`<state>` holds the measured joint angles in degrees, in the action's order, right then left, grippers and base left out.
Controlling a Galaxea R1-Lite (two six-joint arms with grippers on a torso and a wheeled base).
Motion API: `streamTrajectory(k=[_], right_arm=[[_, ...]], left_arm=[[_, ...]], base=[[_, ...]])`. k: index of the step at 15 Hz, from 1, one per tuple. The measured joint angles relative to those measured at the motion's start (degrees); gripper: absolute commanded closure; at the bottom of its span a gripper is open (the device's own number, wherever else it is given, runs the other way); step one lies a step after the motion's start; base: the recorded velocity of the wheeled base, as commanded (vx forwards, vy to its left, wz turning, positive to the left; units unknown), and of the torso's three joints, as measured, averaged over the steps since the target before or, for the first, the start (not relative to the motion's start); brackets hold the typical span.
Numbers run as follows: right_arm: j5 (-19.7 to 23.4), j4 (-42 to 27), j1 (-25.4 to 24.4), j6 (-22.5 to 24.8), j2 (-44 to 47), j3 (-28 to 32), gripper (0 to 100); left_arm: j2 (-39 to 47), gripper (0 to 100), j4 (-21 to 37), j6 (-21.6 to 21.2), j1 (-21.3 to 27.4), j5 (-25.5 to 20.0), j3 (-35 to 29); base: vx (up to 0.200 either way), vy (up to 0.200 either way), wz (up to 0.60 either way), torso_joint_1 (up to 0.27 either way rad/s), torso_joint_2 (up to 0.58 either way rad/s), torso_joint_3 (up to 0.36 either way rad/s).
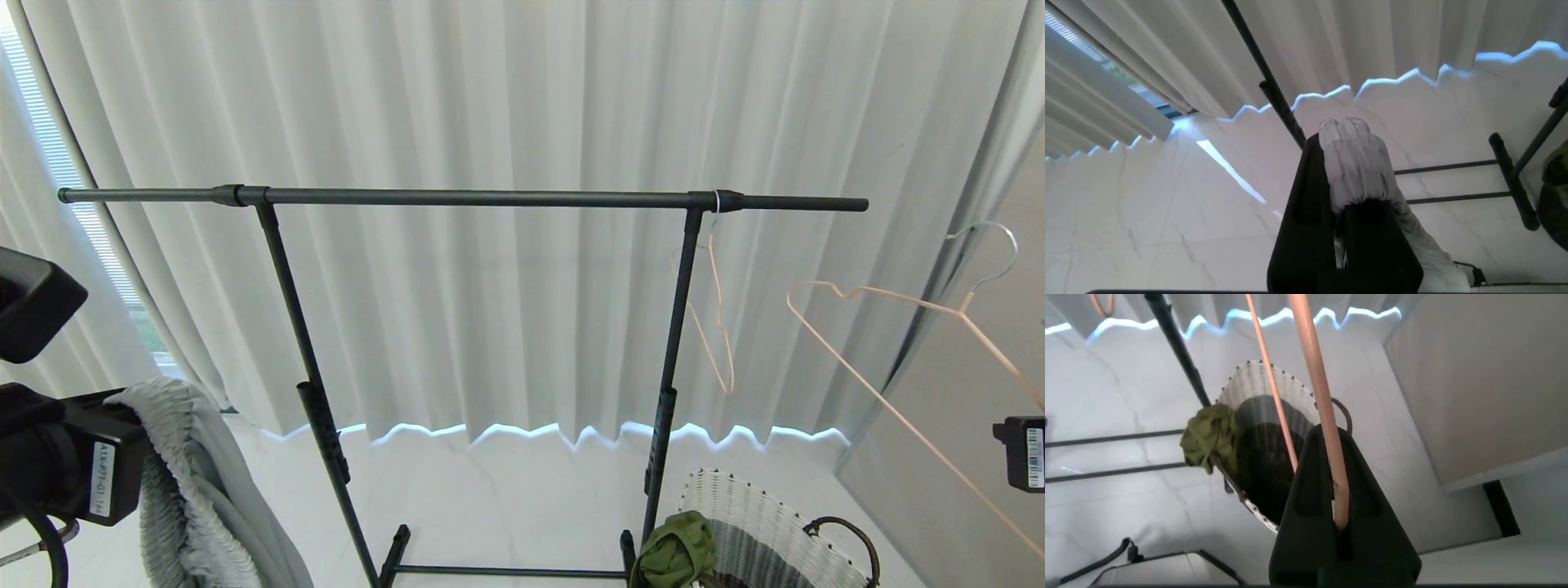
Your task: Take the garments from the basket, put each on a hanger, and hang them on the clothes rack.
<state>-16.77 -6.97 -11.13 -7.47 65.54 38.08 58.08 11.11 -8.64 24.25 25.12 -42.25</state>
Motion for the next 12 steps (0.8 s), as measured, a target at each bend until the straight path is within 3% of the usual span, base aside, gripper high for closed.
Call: streamTrajectory(k=[1, 4, 12], right_arm=[[0.05, 0.0, -0.3, 0.01, -0.46, -0.05, 100], [0.41, 0.41, -3.33, 0.0, -2.73, 0.09, 100], [0.44, 0.28, -16.85, 0.0, -6.75, -0.38, 100]], left_arm=[[0.05, 100, -0.24, -0.05, 0.0, -0.02, 0.52], [0.38, 100, -2.51, -0.05, 0.0, -0.02, 1.27], [1.46, 100, -2.66, -0.05, 0.0, 0.0, 1.49]], base=[[0.0, 0.0, 0.0, 0.0, 0.0, 0.0], [0.0, 0.2, 0.0, -0.002, 0.0, 0.004], [0.0, 0.2, 0.0, 0.005, 0.0, 0.003]])
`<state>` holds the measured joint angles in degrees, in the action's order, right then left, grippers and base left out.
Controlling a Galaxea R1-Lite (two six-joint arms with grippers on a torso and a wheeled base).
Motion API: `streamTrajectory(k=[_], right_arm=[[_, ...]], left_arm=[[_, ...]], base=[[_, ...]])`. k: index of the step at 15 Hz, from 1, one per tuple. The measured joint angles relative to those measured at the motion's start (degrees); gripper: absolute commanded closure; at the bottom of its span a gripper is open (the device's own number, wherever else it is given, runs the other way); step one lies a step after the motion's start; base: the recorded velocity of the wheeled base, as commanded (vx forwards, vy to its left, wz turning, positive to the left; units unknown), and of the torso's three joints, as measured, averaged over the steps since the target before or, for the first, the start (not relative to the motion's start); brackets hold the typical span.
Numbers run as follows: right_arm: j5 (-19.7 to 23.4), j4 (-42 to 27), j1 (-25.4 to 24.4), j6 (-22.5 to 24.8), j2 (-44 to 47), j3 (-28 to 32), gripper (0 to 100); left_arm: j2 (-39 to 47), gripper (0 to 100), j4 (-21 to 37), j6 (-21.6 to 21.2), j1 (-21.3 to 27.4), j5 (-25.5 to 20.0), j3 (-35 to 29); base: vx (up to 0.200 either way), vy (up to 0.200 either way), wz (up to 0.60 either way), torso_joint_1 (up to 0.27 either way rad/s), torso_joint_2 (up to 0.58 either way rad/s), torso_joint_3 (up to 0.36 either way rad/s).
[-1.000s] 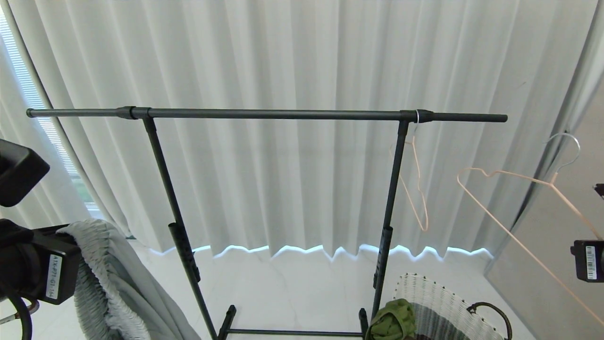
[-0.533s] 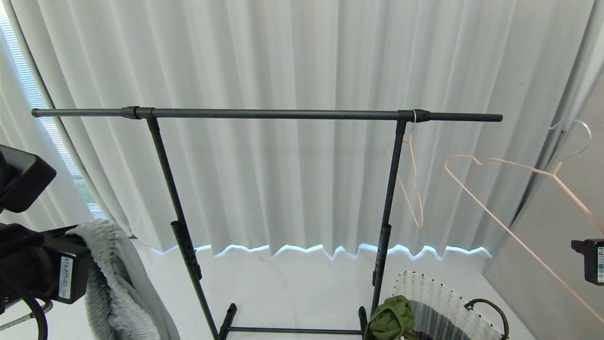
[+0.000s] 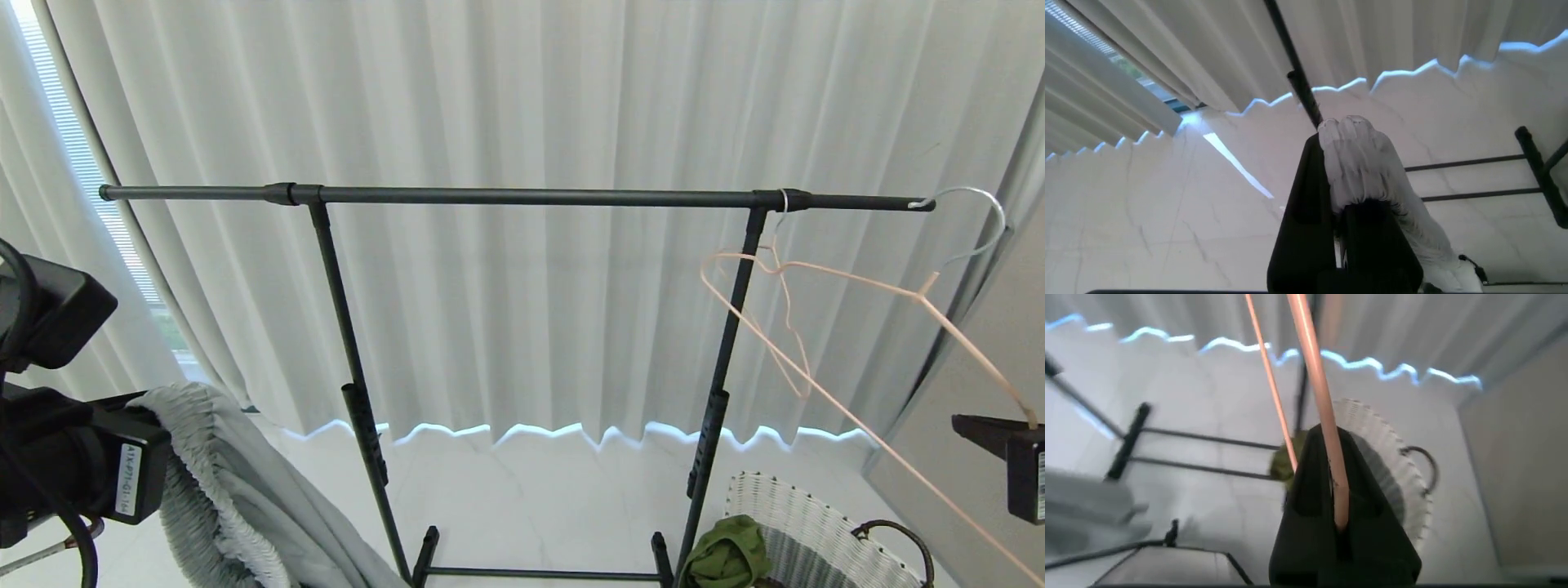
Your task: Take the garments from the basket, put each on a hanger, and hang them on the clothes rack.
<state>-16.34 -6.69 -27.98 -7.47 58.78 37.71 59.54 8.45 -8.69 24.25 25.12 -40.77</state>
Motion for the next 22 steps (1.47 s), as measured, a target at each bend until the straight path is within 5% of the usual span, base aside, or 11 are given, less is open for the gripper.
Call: streamTrajectory(k=[9, 14, 22], right_arm=[[0.05, 0.07, -16.4, -0.18, 2.24, -4.36, 100], [0.06, 3.25, -24.5, -3.58, 7.25, -4.85, 100], [0.16, 12.19, -38.62, -10.09, 13.35, -5.44, 100]], left_arm=[[3.94, 100, 0.02, -0.09, 0.04, 0.02, 0.77], [6.75, 100, -0.07, -1.46, 4.41, 3.34, -0.66], [21.27, 100, -0.24, 11.2, 5.51, 9.45, -12.62]], base=[[0.0, 0.044, 0.0, -0.001, 0.0, 0.001], [0.0, 0.0, 0.0, 0.0, 0.0, 0.0], [0.0, 0.0, 0.0, 0.0, 0.0, 0.0]])
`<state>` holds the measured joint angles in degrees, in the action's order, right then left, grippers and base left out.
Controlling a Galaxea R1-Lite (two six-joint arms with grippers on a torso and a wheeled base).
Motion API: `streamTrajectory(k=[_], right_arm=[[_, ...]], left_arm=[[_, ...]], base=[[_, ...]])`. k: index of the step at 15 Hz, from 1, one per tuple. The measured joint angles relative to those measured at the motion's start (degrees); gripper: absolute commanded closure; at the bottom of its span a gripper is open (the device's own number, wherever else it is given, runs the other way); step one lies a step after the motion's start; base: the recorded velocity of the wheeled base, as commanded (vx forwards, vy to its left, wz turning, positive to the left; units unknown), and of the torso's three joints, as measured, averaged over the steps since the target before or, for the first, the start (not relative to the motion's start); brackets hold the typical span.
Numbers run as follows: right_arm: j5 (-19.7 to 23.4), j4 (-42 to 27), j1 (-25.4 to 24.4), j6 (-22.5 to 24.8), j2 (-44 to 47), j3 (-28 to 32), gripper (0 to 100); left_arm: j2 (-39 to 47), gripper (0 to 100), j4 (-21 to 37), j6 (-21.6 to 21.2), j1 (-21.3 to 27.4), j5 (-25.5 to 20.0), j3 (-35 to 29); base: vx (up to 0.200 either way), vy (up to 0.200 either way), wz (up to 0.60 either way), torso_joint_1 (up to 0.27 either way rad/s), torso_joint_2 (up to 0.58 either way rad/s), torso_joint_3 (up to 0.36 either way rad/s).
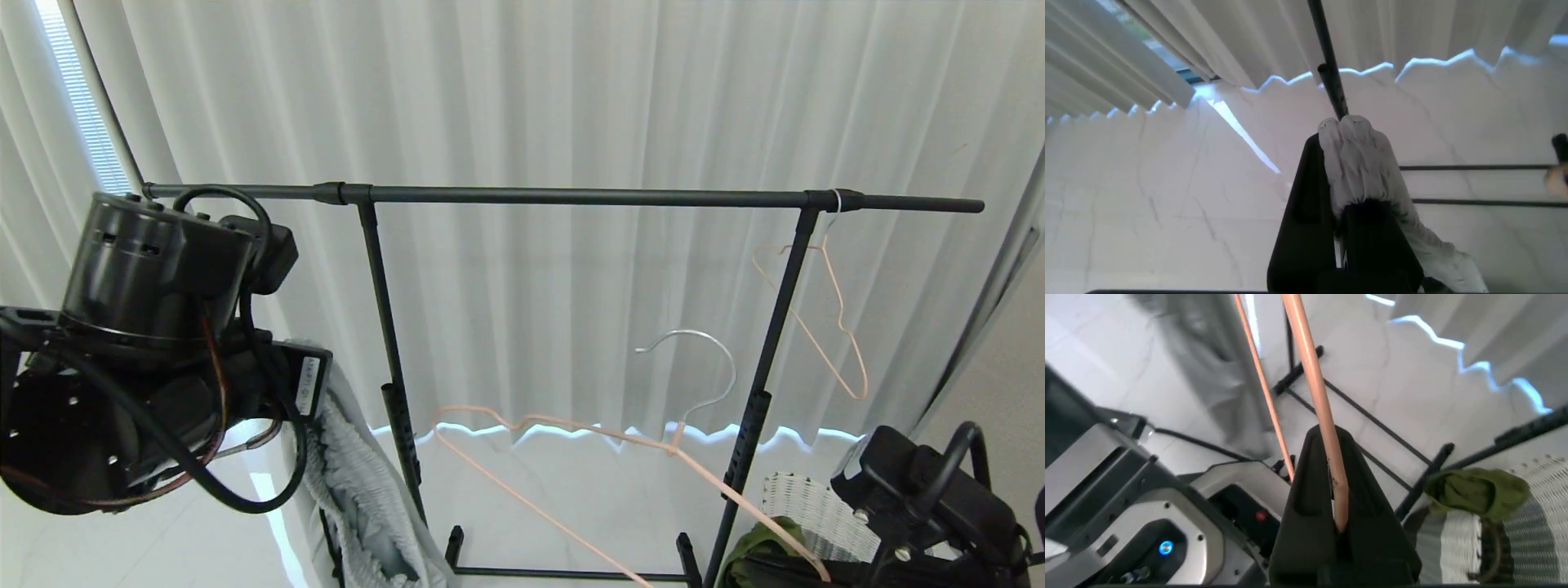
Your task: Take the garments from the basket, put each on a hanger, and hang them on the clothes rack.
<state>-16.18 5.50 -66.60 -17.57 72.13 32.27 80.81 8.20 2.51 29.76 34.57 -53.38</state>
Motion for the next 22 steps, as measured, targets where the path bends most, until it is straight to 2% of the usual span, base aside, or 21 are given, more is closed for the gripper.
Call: streamTrajectory(k=[6, 9, 13, 16, 22], right_arm=[[0.85, 5.74, -1.4, 0.16, 3.67, 0.8, 100], [0.99, 6.81, -1.56, 0.17, 6.95, 3.23, 100], [1.4, 6.86, -1.71, 0.27, 9.68, 5.38, 100], [1.4, 6.81, -1.84, 0.2, 9.92, 5.46, 100], [1.4, 6.79, -4.32, 0.02, 10.19, 5.33, 100]], left_arm=[[5.0, 100, 0.05, 5.94, 3.29, 1.44, -4.06], [6.64, 100, -0.57, 6.0, 3.34, 4.8, -4.41], [7.63, 100, -0.74, 5.97, 2.71, 4.93, -4.63], [8.13, 100, -0.74, 5.94, -0.49, 4.93, -4.58], [8.68, 100, -0.74, 5.78, -1.79, 4.89, -4.91]], base=[[0.0, 0.0, 0.0, 0.0, 0.0, 0.0], [0.0, 0.0, 0.0, 0.0, 0.0, 0.0], [0.0, 0.0, 0.0, 0.0, 0.0, 0.0], [0.0, 0.0, 0.0, 0.0, 0.0, 0.0], [0.0, 0.0, 0.0, 0.0, 0.0, 0.0]])
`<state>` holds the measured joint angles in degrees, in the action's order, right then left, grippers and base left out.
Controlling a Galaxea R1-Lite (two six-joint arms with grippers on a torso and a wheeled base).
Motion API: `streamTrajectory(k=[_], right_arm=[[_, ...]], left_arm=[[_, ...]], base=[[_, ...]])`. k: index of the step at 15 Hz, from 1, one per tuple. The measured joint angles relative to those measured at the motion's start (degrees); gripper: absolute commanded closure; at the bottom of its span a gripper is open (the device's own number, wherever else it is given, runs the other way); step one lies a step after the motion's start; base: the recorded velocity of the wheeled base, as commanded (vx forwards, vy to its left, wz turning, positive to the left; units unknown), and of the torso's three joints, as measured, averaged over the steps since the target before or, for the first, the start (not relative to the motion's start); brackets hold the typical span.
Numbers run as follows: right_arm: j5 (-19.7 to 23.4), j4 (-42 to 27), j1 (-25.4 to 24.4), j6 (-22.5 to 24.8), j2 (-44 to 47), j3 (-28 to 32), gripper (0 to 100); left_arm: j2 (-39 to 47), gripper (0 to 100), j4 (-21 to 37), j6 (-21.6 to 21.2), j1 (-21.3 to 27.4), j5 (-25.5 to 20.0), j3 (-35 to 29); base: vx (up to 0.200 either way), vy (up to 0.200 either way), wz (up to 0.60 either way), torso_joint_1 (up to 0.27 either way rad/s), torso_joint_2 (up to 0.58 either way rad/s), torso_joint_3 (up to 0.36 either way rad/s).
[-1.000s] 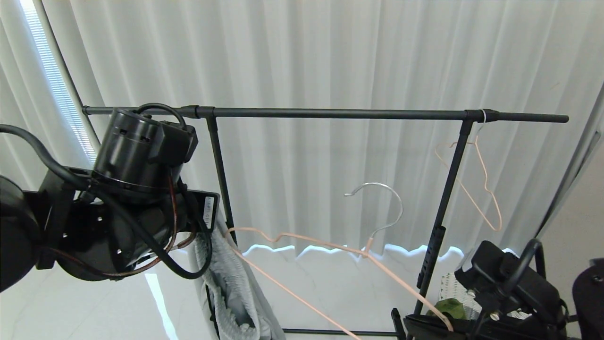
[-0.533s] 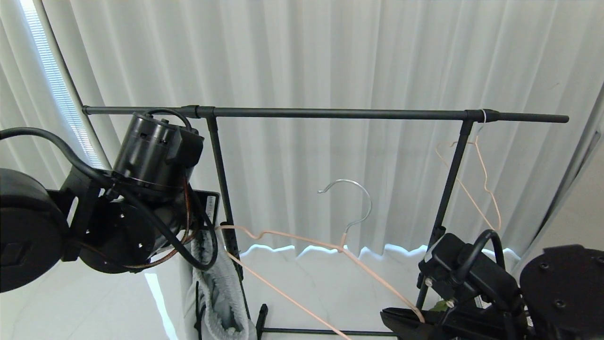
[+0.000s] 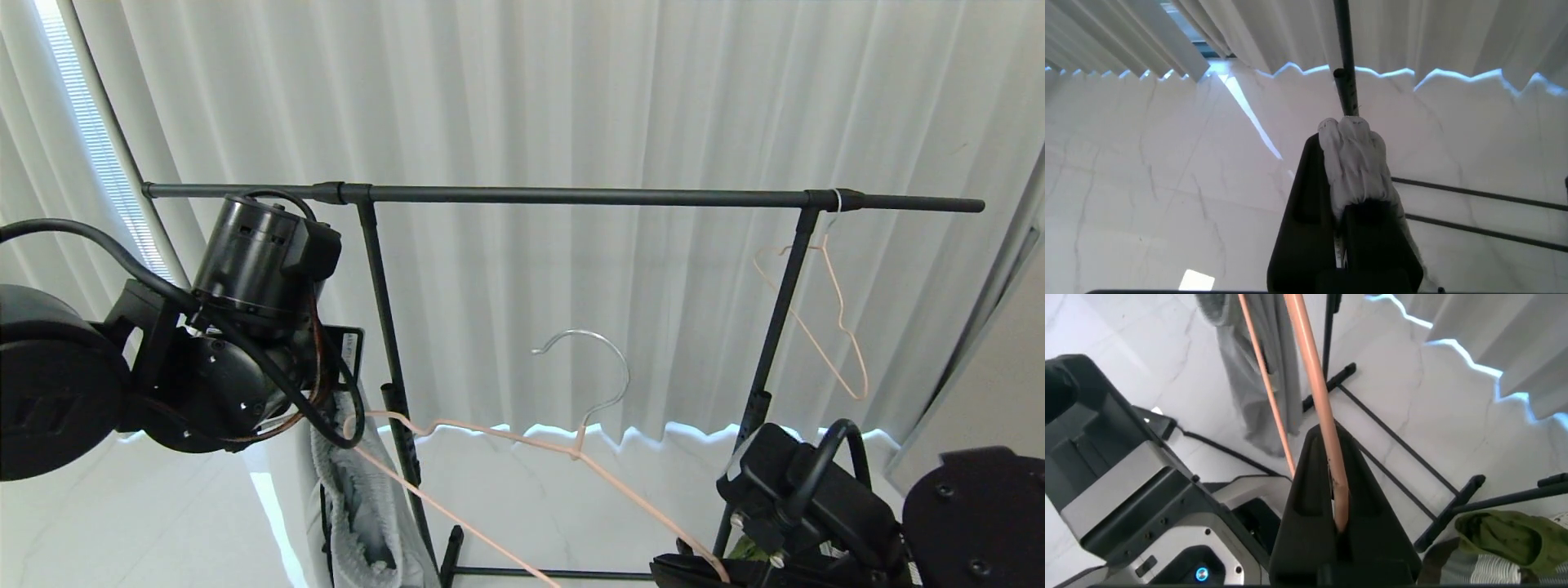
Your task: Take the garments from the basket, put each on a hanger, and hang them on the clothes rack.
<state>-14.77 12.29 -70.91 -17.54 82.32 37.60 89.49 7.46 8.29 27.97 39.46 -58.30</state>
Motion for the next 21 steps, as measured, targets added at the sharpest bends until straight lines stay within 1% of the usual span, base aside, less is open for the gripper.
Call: streamTrajectory(k=[4, 5, 8, 13, 17, 18, 21], right_arm=[[-0.13, 0.33, 0.29, -0.51, 1.63, 0.0, 100], [-0.24, 1.74, 0.66, -1.12, 2.57, 0.02, 100], [-1.01, 11.74, 3.06, -2.95, 7.95, 0.55, 100], [-1.48, 12.75, 6.06, -3.56, 14.73, 6.23, 100], [-1.67, 12.67, 7.55, -3.56, 16.58, 8.05, 100], [-1.67, 12.64, 7.55, -3.56, 16.98, 8.27, 100], [-1.69, 12.62, 6.28, -3.63, 17.98, 10.0, 100]], left_arm=[[-0.16, 100, 0.0, -0.13, -0.02, 0.33, -0.28], [-0.41, 100, 0.01, -0.22, 0.15, 0.35, -0.3], [-1.32, 100, 0.09, -0.3, 0.87, 0.44, -0.3], [-1.71, 100, 0.06, -0.06, 3.32, 0.44, 0.24], [-2.32, 100, 0.2, 0.02, 6.6, 0.33, 0.88], [-2.45, 100, 0.2, 0.57, 7.62, 0.33, 0.88], [-2.84, 100, 0.2, 4.73, 11.62, 0.3, 0.66]], base=[[0.0, 0.0, 0.0, 0.0, 0.0, 0.0], [0.0, 0.0, 0.0, 0.0, 0.0, 0.0], [0.0, 0.0, 0.0, 0.0, 0.0, 0.0], [0.0, 0.0, 0.0, 0.0, 0.0, 0.0], [0.0, 0.0, 0.0, 0.0, 0.0, 0.0], [0.0, 0.0, 0.0, 0.0, 0.0, 0.0], [0.0, 0.0, 0.0, 0.0, 0.0, 0.0]])
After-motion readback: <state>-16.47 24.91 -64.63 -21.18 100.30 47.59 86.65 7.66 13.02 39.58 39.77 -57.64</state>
